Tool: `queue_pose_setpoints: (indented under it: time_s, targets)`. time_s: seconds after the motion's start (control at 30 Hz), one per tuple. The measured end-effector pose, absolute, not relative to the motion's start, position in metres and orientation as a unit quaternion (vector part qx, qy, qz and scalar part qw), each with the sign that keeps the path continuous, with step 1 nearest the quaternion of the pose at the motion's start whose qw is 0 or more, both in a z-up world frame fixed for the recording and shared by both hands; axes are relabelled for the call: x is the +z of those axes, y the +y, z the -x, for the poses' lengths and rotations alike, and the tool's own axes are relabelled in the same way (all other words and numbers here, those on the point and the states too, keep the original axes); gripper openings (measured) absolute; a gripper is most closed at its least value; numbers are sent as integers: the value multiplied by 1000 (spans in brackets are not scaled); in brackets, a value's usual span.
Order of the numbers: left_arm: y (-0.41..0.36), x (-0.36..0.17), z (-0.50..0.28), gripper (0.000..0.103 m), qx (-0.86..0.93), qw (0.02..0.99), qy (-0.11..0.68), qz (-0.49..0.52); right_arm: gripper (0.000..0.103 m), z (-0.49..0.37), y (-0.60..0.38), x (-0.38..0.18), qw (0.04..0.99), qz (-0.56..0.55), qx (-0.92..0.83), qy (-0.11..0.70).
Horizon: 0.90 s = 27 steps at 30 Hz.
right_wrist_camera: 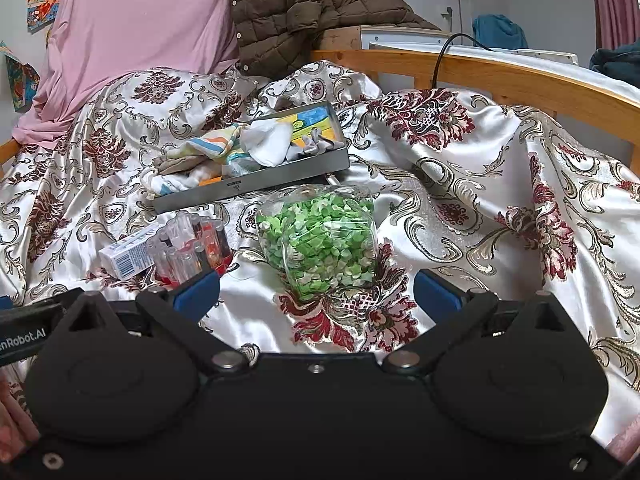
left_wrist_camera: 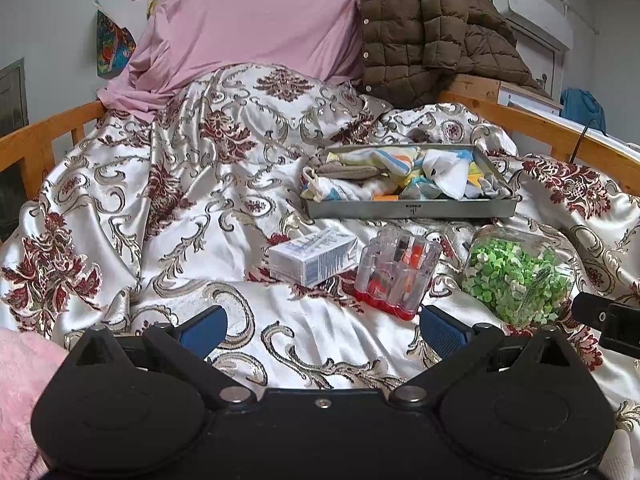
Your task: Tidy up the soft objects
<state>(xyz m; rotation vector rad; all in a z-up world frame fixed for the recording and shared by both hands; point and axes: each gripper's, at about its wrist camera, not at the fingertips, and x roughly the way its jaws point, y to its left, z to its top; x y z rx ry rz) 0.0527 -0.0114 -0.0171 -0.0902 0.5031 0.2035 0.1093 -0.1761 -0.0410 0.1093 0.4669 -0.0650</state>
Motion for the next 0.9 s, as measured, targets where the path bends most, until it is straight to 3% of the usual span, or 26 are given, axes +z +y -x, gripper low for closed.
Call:
queue_pose_setpoints:
  time_s: [0.9]
  targets:
    - [-15,-10,-52,102,81,964,251,34,102,-107,-176,-41,971,-54,-34,231]
